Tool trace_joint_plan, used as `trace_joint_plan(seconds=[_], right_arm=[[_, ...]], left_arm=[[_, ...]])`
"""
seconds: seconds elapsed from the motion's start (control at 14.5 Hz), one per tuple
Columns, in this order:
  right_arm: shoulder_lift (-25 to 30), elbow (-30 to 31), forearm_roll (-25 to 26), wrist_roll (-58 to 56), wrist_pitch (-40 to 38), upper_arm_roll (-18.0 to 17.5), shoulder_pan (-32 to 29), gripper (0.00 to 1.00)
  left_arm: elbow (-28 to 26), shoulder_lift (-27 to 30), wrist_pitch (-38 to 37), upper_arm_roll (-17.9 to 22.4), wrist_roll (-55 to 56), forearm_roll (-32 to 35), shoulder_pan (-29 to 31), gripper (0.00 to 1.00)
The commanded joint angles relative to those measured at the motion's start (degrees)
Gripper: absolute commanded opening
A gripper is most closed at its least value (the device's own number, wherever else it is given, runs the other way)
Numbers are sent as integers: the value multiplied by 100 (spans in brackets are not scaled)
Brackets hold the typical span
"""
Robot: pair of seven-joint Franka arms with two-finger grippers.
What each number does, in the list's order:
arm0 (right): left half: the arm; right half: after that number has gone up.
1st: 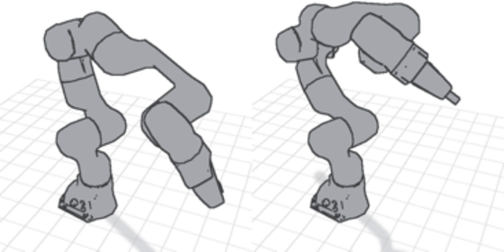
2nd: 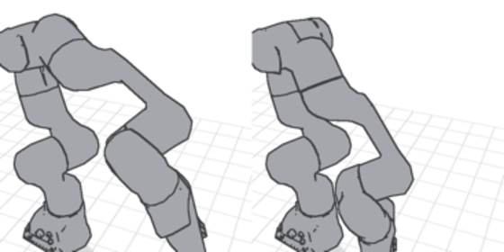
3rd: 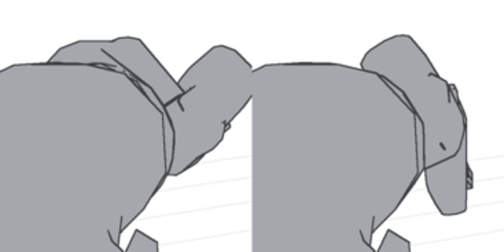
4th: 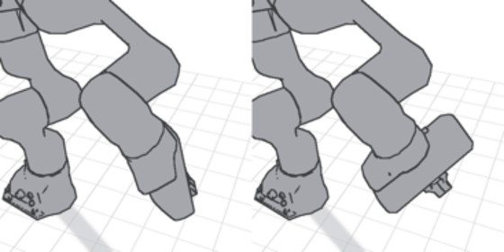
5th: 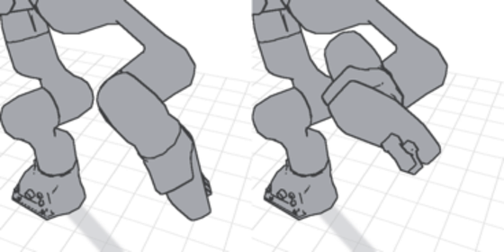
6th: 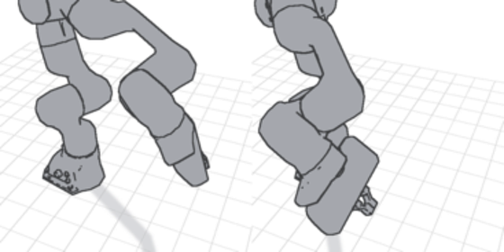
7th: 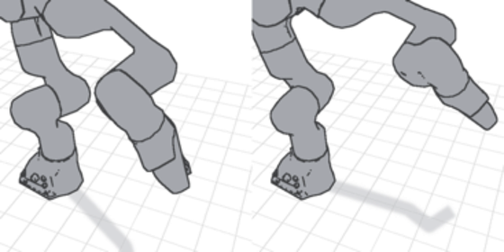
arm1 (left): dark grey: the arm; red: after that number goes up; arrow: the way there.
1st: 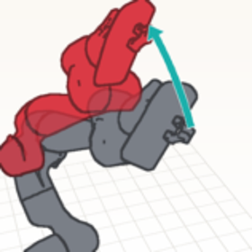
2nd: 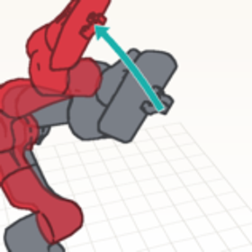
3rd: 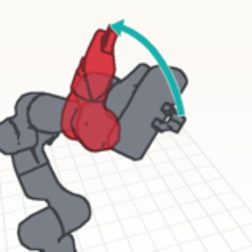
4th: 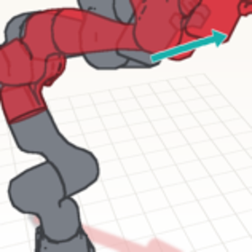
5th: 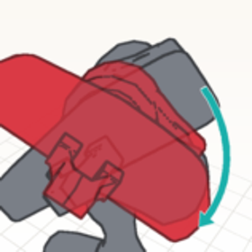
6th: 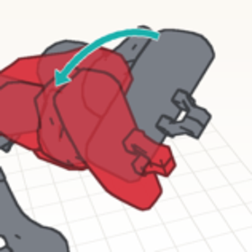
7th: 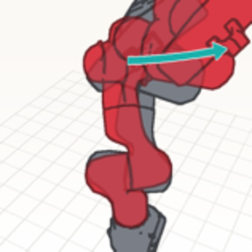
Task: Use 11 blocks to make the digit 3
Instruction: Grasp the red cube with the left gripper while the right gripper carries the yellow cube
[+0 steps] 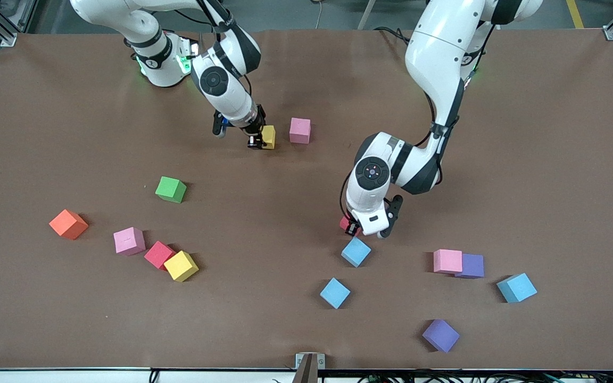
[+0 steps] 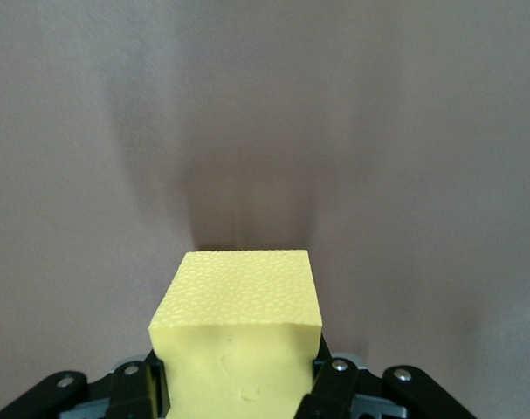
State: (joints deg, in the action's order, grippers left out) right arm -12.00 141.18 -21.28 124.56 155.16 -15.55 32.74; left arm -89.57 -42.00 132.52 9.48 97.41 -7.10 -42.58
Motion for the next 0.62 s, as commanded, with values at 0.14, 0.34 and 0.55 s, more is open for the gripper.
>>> trace_joint_plan(seconds=[0.14,0.34,0.55], right_arm=[[-188,15,-157,270,444,8,293,0],[-223,-2,-175,350,515,8,303,0],[-267,-29,-175,385,515,8,347,0]], left_arm=[[-69,596,-1131,10,620,86,-206,18],[-69,684,-1588,10,1208,139,-355,18],[-78,684,-2036,10,1946,139,-610,18]])
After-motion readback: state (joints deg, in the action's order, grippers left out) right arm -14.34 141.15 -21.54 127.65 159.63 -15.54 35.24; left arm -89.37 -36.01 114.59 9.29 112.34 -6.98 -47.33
